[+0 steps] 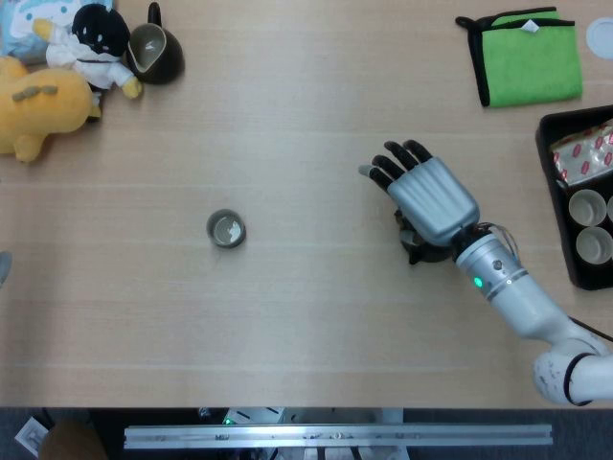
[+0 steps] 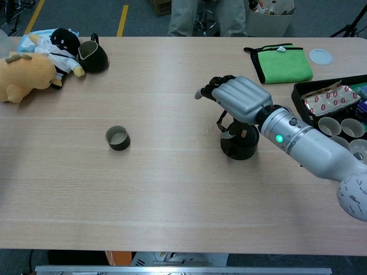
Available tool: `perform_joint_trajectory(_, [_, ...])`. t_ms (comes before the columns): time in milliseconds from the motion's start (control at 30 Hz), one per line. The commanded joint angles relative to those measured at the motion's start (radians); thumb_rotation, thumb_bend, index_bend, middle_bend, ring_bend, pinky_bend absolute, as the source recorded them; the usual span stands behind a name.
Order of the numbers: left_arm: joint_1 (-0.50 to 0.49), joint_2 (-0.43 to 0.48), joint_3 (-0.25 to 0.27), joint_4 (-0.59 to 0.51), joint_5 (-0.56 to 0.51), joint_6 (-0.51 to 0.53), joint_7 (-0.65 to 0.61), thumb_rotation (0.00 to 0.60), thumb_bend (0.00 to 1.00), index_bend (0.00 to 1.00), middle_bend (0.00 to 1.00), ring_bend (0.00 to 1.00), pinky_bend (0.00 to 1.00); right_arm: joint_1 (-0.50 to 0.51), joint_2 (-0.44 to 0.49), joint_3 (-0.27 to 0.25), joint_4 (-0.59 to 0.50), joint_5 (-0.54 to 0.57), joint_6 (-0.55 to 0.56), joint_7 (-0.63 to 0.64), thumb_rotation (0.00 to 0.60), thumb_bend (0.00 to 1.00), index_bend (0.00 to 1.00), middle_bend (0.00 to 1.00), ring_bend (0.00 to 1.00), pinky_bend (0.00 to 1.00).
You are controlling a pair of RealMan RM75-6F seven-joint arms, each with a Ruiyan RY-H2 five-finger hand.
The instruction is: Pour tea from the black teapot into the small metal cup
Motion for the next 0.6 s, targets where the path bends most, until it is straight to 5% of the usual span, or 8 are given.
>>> perform_joint_trajectory(33, [-0.002,-0.002,0.000,0.005,-0.001,-0.003,-0.005,0.600,0.29,0.15,0.15,0.11,0.08,0.006,-0.010,0.012,0.024,0.025,0.016,-0.008,0.600,0.00,0.20,0.23,0.12,0.17])
perform_joint_trajectory(333, [-0.005,-0.007,0.006,0.014,0.005,-0.012,-0.016,0.600,0.29,0.15,0.15,0.11,0.08,0.007,0.006,0.031,0.027,0.103,0.053,-0.027,0.600,0.00,0.20,0.23,0.12,0.17])
perform_joint_trajectory(600, [-0.003,-0.005,0.006,0.009,0.007,-0.004,-0.009,0.600,0.29,0.15,0.15,0.11,0.08,0.005,0.115,0.026,-0.101,0.148,-0.033,0.112,0.600,0.00,0.20,0.29,0.14,0.17])
